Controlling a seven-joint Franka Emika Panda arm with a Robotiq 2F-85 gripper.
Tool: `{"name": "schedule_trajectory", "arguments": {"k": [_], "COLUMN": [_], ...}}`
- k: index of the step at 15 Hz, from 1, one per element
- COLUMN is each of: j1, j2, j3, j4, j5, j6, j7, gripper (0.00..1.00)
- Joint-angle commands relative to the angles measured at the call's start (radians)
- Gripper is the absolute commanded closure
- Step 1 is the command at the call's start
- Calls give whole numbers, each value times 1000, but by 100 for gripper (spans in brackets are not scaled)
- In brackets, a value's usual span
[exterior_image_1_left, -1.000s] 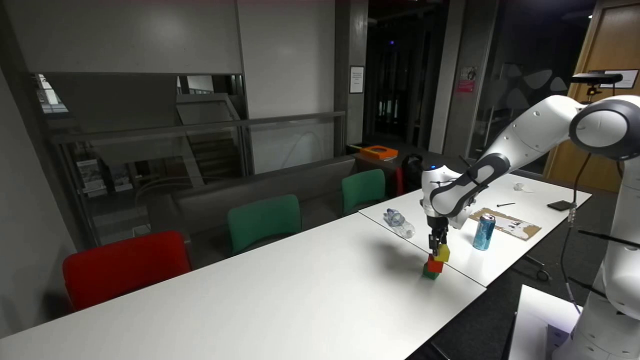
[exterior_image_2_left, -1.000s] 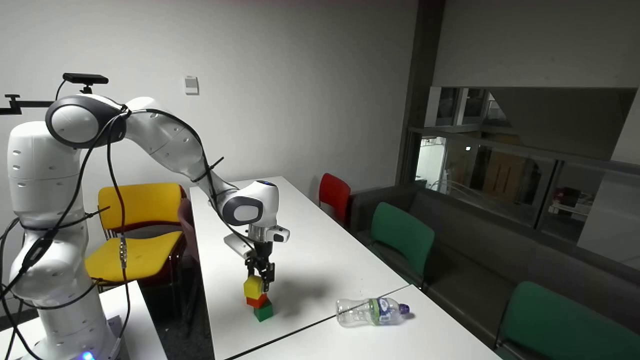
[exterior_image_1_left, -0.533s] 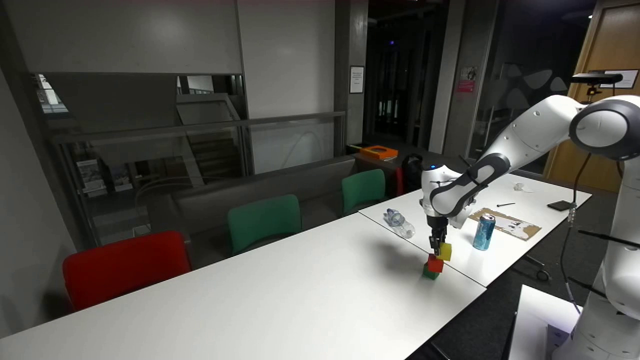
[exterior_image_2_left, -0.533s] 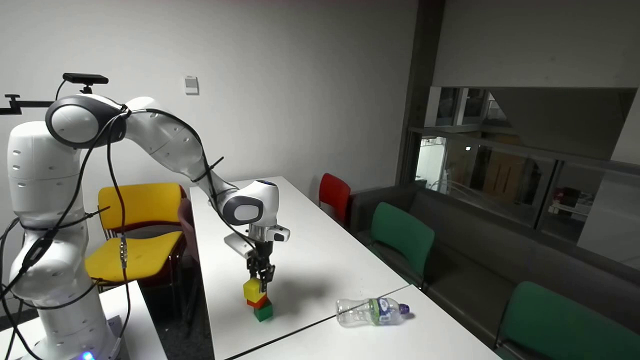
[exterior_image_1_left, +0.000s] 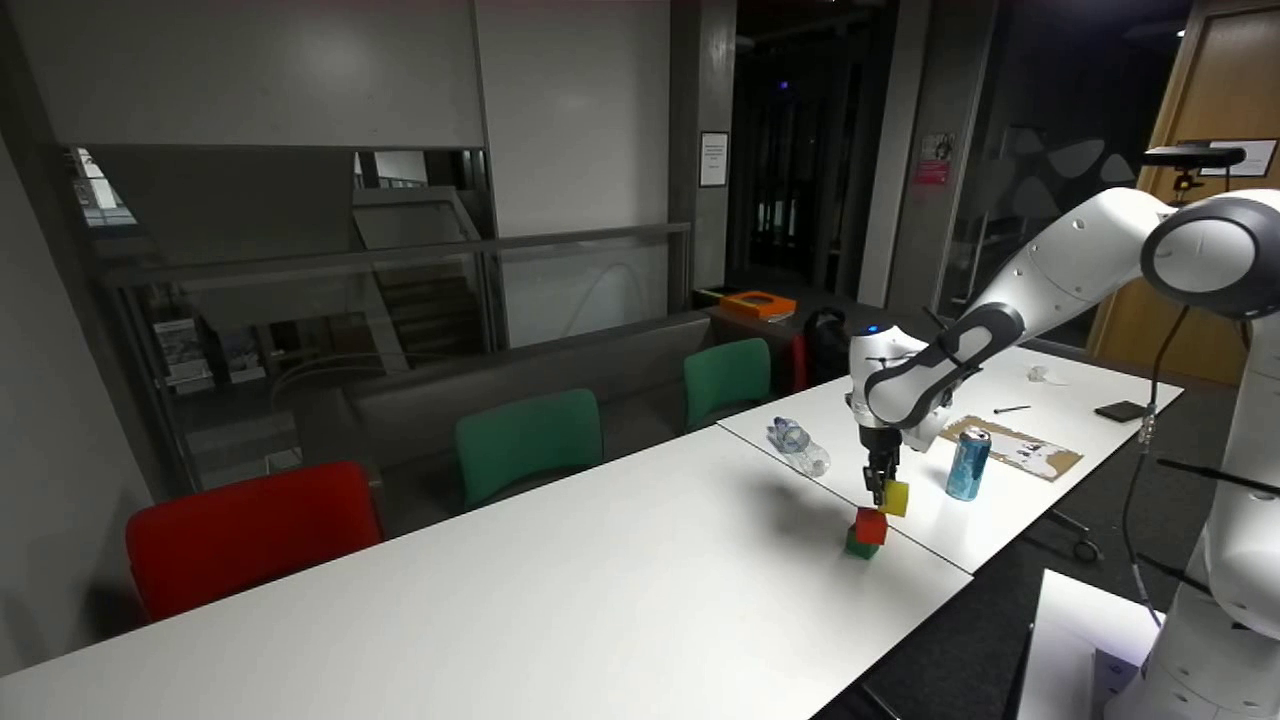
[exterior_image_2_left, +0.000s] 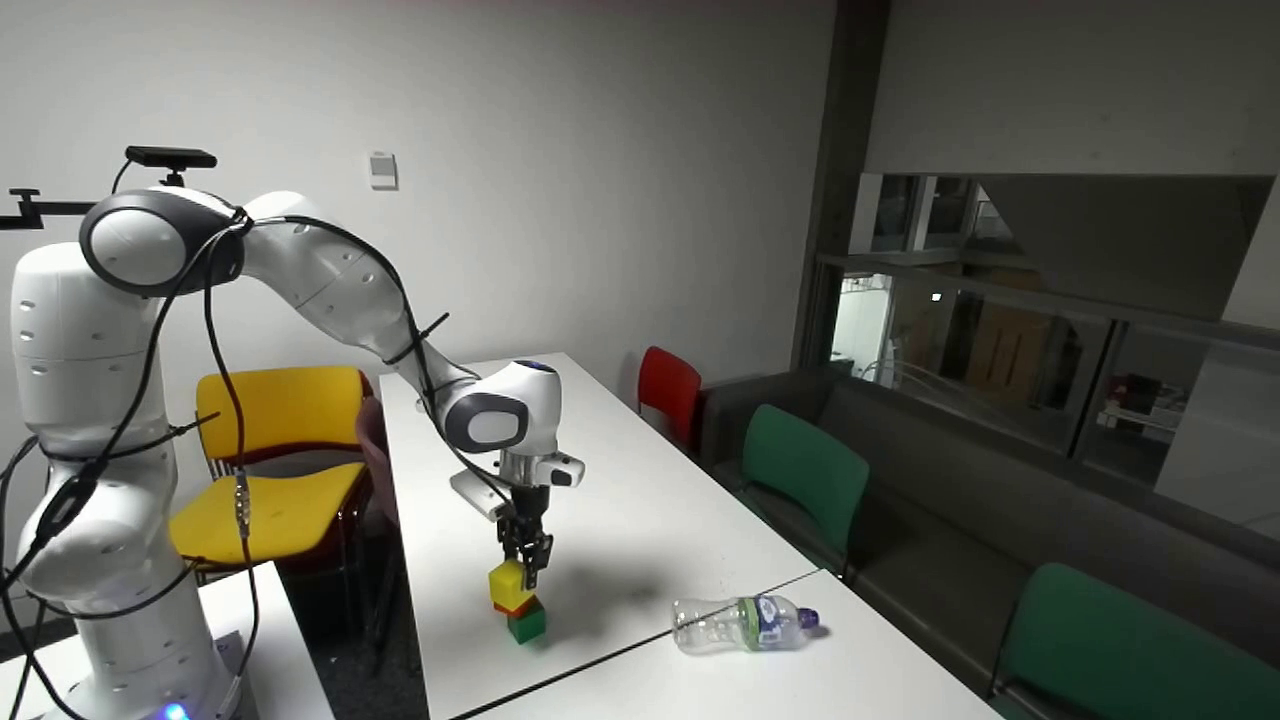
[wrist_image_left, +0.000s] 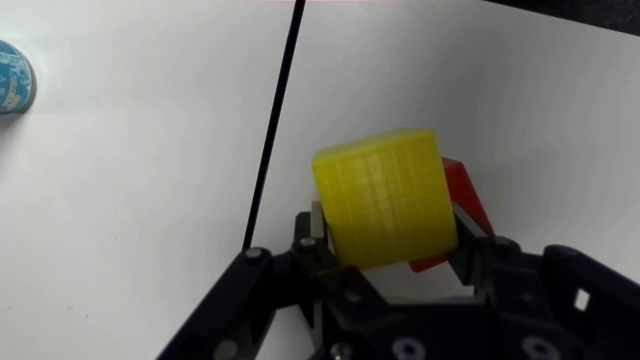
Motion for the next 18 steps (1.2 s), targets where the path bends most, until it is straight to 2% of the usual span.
{"name": "schedule_trajectory", "arguments": {"k": [1, 11, 18], "j1": [-31, -87, -127], "j2": [-57, -6, 56], "j3": [-27, -81, -94], "j4": [-20, 1, 9], "j5": [-10, 12, 49], "j6": [-17, 12, 74], "j7": [-24, -41, -75], "gripper": [66, 66, 66]}}
